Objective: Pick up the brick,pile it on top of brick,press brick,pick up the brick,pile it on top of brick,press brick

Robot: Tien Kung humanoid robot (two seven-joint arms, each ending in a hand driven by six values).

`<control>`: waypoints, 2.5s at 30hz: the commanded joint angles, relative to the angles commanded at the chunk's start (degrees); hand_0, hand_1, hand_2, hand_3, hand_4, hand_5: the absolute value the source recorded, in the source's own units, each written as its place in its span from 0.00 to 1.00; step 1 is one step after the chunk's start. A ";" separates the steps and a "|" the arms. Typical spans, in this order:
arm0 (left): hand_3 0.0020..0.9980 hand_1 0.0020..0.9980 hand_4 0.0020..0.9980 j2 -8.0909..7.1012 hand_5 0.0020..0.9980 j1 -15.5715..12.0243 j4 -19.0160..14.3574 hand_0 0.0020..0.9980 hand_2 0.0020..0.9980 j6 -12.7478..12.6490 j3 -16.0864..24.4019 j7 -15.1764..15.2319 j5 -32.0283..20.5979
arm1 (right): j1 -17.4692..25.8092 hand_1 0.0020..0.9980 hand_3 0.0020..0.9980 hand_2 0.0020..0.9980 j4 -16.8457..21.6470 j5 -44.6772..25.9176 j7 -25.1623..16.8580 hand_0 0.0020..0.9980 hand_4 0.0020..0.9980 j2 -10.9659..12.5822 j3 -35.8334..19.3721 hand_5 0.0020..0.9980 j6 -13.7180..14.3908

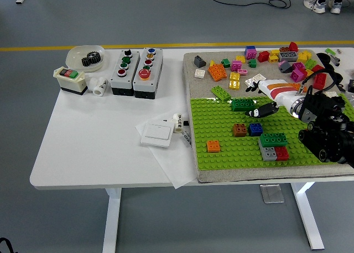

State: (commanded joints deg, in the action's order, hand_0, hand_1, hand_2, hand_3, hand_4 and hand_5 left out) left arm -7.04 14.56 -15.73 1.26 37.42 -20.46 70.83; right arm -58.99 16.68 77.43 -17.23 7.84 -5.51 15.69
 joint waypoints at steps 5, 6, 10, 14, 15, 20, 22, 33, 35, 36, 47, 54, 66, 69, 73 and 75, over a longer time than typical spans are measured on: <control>0.60 0.76 0.67 -0.03 0.60 0.43 -0.02 0.77 0.77 0.00 0.06 -0.08 0.14 | -0.19 0.67 0.69 0.72 -0.05 -0.64 -0.87 0.72 0.87 -0.31 0.50 0.43 0.11; 0.60 0.76 0.67 -0.04 0.60 0.49 -0.02 0.77 0.77 -0.02 0.06 -0.08 0.15 | -0.25 0.67 0.69 0.72 -0.02 -0.63 -1.01 0.72 0.87 -0.35 0.50 0.43 0.15; 0.60 0.76 0.67 -0.06 0.60 0.67 -0.01 0.77 0.77 -0.11 0.05 -0.09 0.21 | -0.49 0.67 0.69 0.72 0.20 -0.04 -1.30 0.72 0.87 -0.58 0.06 0.43 -0.05; 0.60 0.76 0.67 -0.09 0.60 0.83 0.00 0.77 0.77 -0.19 0.02 -0.10 0.22 | -0.63 0.67 0.68 0.72 0.36 0.83 -1.23 0.72 0.87 -0.84 0.23 0.45 -0.18; 0.60 0.76 0.67 -0.10 0.60 0.86 0.00 0.77 0.77 -0.19 0.00 -0.10 0.21 | -0.63 0.67 0.68 0.72 0.35 0.85 -1.20 0.72 0.87 -0.87 0.34 0.45 -0.22; 0.60 0.76 0.67 -0.14 0.60 1.11 -0.03 0.77 0.77 -0.21 -0.04 -0.18 0.25 | -0.51 0.68 0.69 0.73 0.30 0.95 -1.00 0.72 0.87 -1.10 1.65 0.45 -0.28; 0.60 0.76 0.67 -0.15 0.60 1.23 -0.06 0.77 0.77 -0.20 -0.11 -0.21 0.22 | -0.42 0.68 0.69 0.73 0.18 0.82 -0.96 0.72 0.87 -1.15 1.96 0.45 -0.25; 0.60 0.76 0.67 -0.23 0.60 1.89 -0.16 0.77 0.77 -0.06 -0.29 -0.40 0.36 | -0.08 0.68 0.67 0.72 -0.78 -0.32 -0.80 0.72 0.86 -1.19 3.21 0.47 0.05; 0.60 0.76 0.67 -0.24 0.60 1.99 -0.17 0.77 0.77 -0.04 -0.31 -0.42 0.40 | -0.04 0.68 0.67 0.72 -0.77 -0.27 -0.81 0.72 0.85 -1.19 3.22 0.48 0.06; 0.60 0.76 0.67 -0.24 0.60 2.03 -0.18 0.77 0.77 -0.01 -0.27 -0.44 0.49 | -0.01 0.68 0.67 0.72 -0.78 -0.23 -0.82 0.72 0.85 -1.20 3.20 0.48 0.08; 0.60 0.76 0.67 -0.36 0.60 1.94 -0.22 0.77 0.77 0.22 0.24 -0.68 1.55 | 0.64 0.67 0.66 0.72 -0.53 0.31 -0.92 0.72 0.84 -1.27 3.17 0.49 0.30; 0.60 0.76 0.67 -0.38 0.60 1.62 -0.19 0.77 0.77 0.29 0.51 -0.71 1.96 | 0.80 0.66 0.65 0.71 -0.12 0.77 -1.36 0.71 0.84 -1.08 2.82 0.49 0.91; 0.60 0.76 0.67 -0.24 0.60 0.95 -0.07 0.77 0.77 0.22 1.10 -0.56 2.63 | 0.85 0.58 0.60 0.64 0.36 0.55 -2.38 0.58 0.83 -0.23 3.09 0.49 3.33; 0.60 0.76 0.67 -0.20 0.60 0.84 -0.03 0.77 0.77 0.12 0.95 -0.47 2.29 | 0.81 0.58 0.60 0.64 0.60 1.10 -2.48 0.58 0.83 0.08 2.98 0.49 3.73; 0.60 0.76 0.67 -0.18 0.60 0.84 0.01 0.77 0.77 0.06 0.82 -0.41 2.06 | 0.65 0.55 0.57 0.60 0.80 1.48 -2.48 0.50 0.82 0.37 3.00 0.49 3.89; 0.60 0.76 0.67 -0.17 0.60 0.86 0.03 0.77 0.77 0.03 0.70 -0.37 1.87 | 0.50 0.55 0.57 0.60 0.86 1.38 -2.47 0.50 0.82 0.61 2.97 0.49 4.32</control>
State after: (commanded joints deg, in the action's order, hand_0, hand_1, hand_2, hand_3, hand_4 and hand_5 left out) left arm -7.21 15.42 -15.71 1.29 38.11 -20.83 72.70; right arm -58.49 17.55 78.81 -19.69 8.44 -2.54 20.01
